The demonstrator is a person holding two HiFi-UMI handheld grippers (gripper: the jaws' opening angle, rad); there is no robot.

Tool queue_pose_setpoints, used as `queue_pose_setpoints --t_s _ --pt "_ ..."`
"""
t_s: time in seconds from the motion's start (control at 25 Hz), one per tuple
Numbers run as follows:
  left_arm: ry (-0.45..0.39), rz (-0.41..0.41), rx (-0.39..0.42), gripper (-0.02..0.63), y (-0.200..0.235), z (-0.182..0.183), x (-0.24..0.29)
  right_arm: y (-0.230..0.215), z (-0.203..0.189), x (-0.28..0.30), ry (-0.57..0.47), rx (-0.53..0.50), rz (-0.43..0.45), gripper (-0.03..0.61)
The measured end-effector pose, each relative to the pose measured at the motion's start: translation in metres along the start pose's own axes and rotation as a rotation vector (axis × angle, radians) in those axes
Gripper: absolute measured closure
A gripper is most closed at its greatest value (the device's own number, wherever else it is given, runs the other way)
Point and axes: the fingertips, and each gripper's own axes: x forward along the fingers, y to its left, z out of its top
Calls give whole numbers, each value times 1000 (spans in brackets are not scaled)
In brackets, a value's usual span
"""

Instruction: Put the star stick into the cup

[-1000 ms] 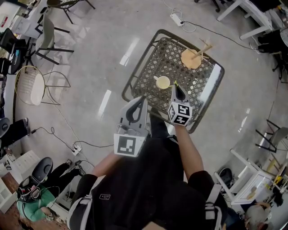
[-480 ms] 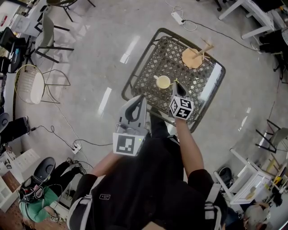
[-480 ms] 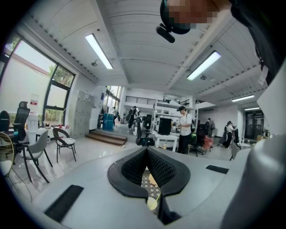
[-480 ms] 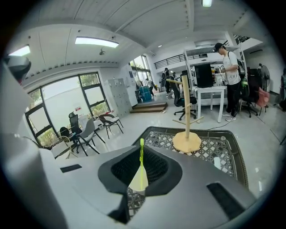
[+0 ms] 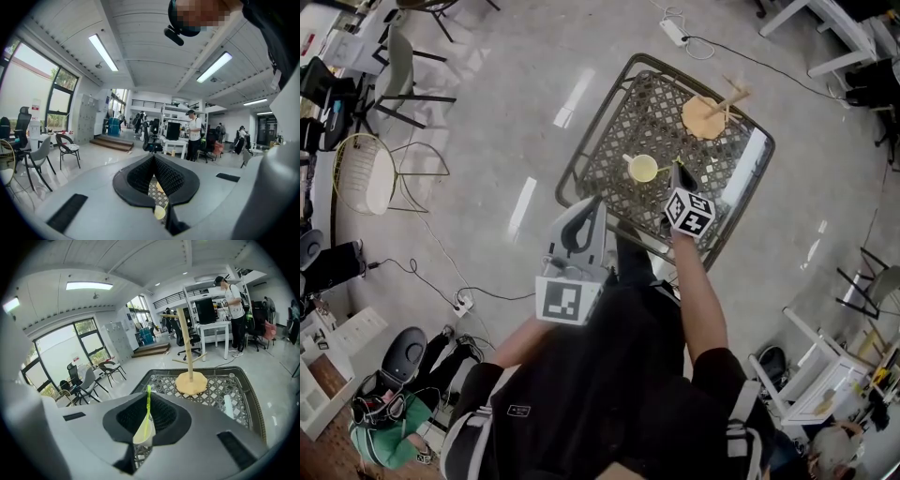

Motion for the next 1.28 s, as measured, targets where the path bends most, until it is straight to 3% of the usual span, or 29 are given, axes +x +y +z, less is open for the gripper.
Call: queue_pose_setpoints --t_s 0.72,1.28 --pt "2 12 -2 598 -5 0 2 -31 -4 13 24 105 -12 555" --pt "-32 42 22 598 -15 9 -37 -36 -2 -6 -13 128 -15 492"
